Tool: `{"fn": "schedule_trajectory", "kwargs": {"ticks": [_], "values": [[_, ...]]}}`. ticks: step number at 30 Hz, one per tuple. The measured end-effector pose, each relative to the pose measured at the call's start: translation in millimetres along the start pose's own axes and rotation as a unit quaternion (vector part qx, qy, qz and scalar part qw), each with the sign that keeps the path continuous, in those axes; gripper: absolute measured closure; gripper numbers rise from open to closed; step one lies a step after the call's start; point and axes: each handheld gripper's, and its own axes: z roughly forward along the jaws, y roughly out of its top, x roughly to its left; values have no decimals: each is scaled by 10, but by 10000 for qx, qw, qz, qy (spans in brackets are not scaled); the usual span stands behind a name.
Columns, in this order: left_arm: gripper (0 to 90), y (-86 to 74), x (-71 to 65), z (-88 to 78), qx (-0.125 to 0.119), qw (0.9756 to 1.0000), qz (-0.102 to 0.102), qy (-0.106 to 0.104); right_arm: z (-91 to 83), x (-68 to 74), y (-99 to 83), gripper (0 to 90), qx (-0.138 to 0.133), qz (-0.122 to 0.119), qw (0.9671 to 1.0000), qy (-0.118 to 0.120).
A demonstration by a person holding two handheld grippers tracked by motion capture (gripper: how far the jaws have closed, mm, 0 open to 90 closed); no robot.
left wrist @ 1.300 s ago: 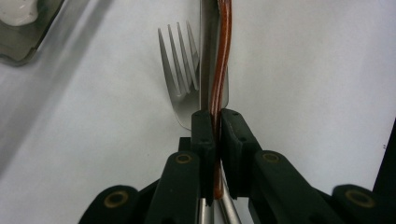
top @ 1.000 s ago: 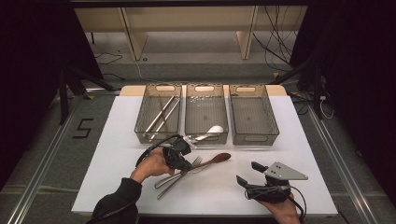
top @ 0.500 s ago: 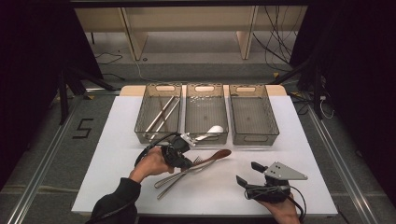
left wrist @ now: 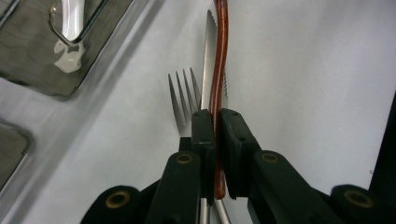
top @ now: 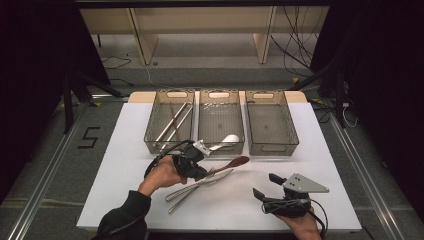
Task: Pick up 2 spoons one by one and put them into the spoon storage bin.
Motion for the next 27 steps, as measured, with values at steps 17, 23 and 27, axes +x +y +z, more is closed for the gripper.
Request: {"fn": "schedule_trajectory", "kwargs": {"ticks": [17, 23, 27], "values": [[841, 205, 99, -337, -519, 9981, -168, 276, -5, -5, 1, 259, 12, -3, 10000, -2], [841, 347, 241, -395, -630, 9962, -341, 499, -6, -6, 0, 259, -28, 5, 10000, -9], [840, 430, 366, -406, -711, 9940, -512, 660, -7, -2, 1, 259, -22, 51, 10000, -13]]}}
